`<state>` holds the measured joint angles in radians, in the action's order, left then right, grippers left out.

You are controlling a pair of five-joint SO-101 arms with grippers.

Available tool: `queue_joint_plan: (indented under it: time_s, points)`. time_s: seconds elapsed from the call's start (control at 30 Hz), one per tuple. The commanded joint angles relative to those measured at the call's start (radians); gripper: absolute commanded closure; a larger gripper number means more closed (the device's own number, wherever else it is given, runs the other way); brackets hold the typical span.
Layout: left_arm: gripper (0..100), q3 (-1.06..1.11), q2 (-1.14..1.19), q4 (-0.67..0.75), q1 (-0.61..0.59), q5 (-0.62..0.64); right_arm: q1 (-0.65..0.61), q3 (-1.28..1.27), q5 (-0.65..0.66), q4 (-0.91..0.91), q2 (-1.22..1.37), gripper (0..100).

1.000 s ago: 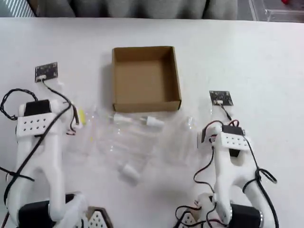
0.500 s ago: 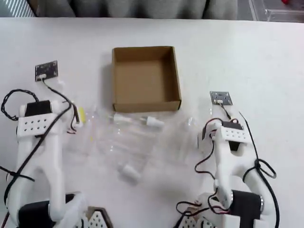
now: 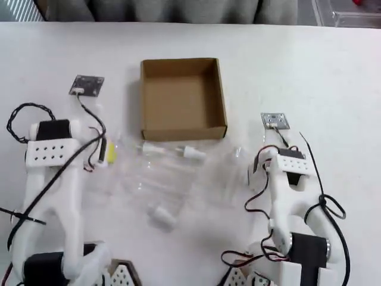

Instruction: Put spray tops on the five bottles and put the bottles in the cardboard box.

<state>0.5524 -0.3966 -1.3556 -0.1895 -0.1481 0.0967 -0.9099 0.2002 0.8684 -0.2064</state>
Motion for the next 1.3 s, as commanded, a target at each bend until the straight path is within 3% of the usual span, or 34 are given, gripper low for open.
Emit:
queue_joint_plan:
  time_s: [0.0,0.47,0.83,1.03,1.27]
  points:
    - [80,0.014,0.002,0.098,0.039,-0.017,-0.008,0.034,0.02,-0.002,0.008,98.2]
    - [80,-0.114,0.331,0.166,0.038,-0.015,-0.008,0.032,0.02,0.005,0.01,98.2]
    - [79,-0.126,0.469,0.296,0.047,-0.023,-0.013,0.032,0.02,0.005,0.013,98.2]
    - [63,-0.127,0.464,0.249,0.047,-0.015,-0.01,0.032,0.02,0.005,0.013,98.2]
    - [67,-0.186,0.507,0.265,0.048,-0.018,-0.008,0.032,0.02,0.005,0.012,98.2]
